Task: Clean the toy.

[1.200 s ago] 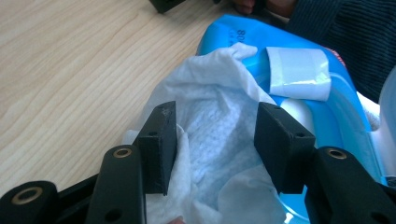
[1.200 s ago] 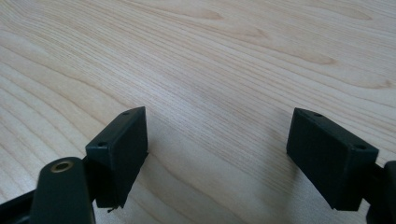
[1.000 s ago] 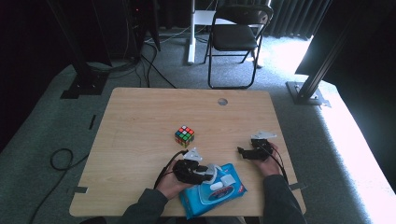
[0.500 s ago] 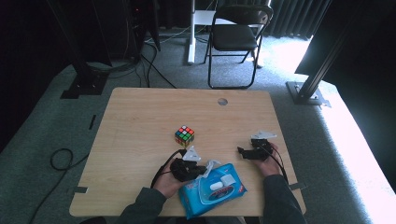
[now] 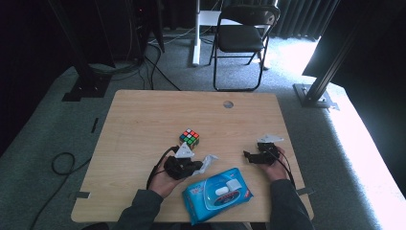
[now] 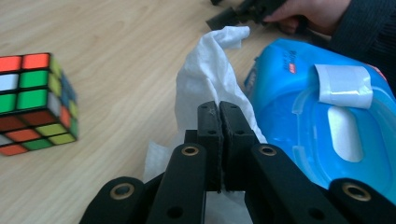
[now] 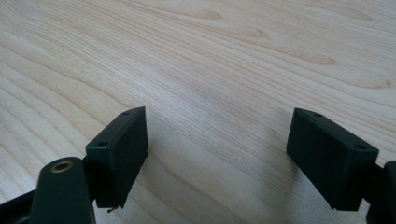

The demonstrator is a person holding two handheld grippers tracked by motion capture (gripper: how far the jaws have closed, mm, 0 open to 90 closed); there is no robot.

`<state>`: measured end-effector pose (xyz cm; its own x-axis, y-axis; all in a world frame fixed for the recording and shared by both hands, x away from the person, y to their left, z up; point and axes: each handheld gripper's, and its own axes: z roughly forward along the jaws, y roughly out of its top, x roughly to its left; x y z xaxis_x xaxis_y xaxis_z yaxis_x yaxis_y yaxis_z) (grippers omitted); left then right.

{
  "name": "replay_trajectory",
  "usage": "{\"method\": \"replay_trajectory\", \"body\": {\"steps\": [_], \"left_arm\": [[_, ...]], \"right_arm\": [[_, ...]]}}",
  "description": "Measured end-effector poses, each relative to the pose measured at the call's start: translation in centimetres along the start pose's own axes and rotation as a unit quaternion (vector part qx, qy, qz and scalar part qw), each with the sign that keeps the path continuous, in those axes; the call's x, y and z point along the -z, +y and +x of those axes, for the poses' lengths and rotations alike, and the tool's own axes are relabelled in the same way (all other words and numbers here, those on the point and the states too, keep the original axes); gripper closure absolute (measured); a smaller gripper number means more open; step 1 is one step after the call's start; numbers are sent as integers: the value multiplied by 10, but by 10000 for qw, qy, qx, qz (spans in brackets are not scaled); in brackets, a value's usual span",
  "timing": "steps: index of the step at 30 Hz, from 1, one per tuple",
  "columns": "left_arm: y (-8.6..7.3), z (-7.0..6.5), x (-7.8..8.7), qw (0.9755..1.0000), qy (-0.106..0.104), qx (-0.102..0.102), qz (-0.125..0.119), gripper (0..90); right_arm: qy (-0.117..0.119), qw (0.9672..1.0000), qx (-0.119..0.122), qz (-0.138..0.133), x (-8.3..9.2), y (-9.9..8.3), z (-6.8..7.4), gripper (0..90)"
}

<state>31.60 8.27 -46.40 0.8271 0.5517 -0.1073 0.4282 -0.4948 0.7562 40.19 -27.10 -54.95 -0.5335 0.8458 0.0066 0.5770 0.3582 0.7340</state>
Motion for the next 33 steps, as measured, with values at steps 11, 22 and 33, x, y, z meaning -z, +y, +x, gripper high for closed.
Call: {"method": "replay_trajectory", "body": {"steps": [11, 22, 33], "left_arm": [[-1, 14, 19, 9993, 296, 104, -189, 879], [-5, 31, 34, 9974, 593, 285, -287, 880], [-31, 62, 21, 9925, 985, 708, 141, 879]], "right_arm": [[1, 10000, 4, 2, 0, 0, 0, 204], [83, 9999, 64, -28, 0, 0, 0, 236], [84, 9999, 60, -26, 0, 0, 0, 236]]}}
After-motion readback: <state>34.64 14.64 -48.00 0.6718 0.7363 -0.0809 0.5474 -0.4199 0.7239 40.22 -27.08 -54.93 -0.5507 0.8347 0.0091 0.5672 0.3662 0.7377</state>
